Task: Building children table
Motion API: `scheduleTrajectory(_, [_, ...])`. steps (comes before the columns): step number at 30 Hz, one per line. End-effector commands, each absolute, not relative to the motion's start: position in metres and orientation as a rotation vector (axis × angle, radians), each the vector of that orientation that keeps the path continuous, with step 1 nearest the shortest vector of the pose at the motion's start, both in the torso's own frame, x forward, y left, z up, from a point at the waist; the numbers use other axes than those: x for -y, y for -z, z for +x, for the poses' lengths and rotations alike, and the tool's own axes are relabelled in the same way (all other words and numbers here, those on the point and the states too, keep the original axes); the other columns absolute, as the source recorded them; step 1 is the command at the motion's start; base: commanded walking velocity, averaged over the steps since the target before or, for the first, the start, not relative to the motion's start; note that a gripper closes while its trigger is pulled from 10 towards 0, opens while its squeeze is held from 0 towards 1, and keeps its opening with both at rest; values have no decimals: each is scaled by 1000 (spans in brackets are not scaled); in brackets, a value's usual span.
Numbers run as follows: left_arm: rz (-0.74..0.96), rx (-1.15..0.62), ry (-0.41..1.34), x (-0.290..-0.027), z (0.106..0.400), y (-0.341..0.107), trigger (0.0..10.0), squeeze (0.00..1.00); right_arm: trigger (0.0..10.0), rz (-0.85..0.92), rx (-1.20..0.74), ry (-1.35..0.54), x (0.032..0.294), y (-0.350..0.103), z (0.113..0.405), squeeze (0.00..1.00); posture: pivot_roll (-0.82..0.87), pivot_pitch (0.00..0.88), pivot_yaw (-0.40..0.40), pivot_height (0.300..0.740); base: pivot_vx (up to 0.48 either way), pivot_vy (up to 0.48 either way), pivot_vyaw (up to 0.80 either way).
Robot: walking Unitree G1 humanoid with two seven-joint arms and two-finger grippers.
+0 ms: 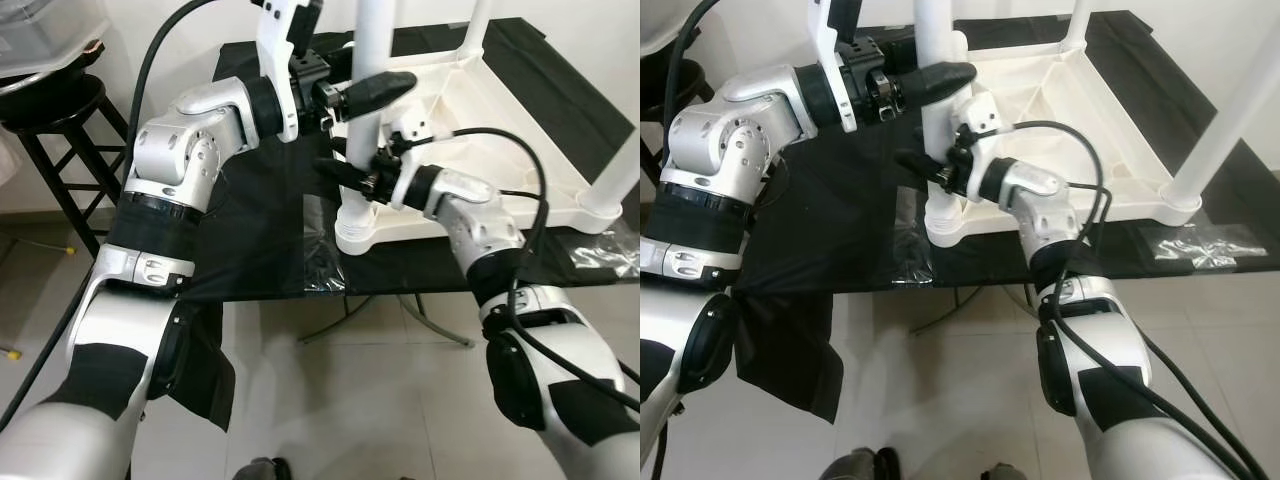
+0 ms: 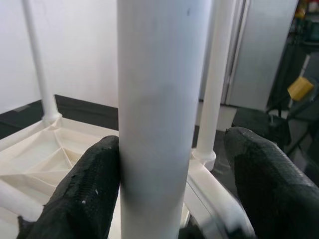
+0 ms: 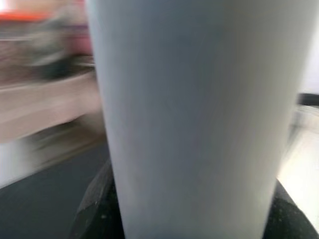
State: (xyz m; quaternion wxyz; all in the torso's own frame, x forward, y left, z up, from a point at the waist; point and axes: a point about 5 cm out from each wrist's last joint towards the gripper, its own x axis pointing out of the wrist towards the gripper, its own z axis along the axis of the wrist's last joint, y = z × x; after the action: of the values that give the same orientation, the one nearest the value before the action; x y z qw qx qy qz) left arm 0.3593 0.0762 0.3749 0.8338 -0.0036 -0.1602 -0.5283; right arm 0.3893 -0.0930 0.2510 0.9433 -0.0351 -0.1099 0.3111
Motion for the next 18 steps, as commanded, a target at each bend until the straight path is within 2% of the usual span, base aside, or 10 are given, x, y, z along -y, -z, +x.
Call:
scheduleTrajectory(1, [-25, 376, 1116, -84, 356, -384, 10000, 0, 0, 28, 82, -291, 90, -209, 374, 0, 34, 196, 49, 740, 0, 0, 0])
scheduleTrajectory(2, [-29, 370, 1102, -87, 357, -382, 10000, 0, 0, 44, 57, -223, 85, -198, 363, 0, 37, 204, 48, 740, 0, 0, 0])
scheduleTrajectory(4, [-27, 362, 1088, -87, 359, -380, 10000, 0, 0, 56, 54, -226, 77, -192, 355, 0, 30, 198, 50, 740, 0, 0, 0])
scheduleTrajectory(11, [-33, 376, 1064, -81, 361, -381, 10000, 0, 0, 74, 93, -232, 67, -204, 365, 0, 25, 182, 43, 740, 0, 0, 0])
scheduleTrajectory(17, [-28, 383, 1034, -80, 362, -385, 10000, 0, 0, 79, 102, -216, 61, -211, 362, 0, 27, 181, 43, 740, 0, 0, 0])
scheduleTrajectory(18, [-23, 380, 1032, -79, 362, -385, 9059, 0, 0, 77, 96, -205, 59, -213, 357, 0, 29, 178, 46, 740, 0, 0, 0])
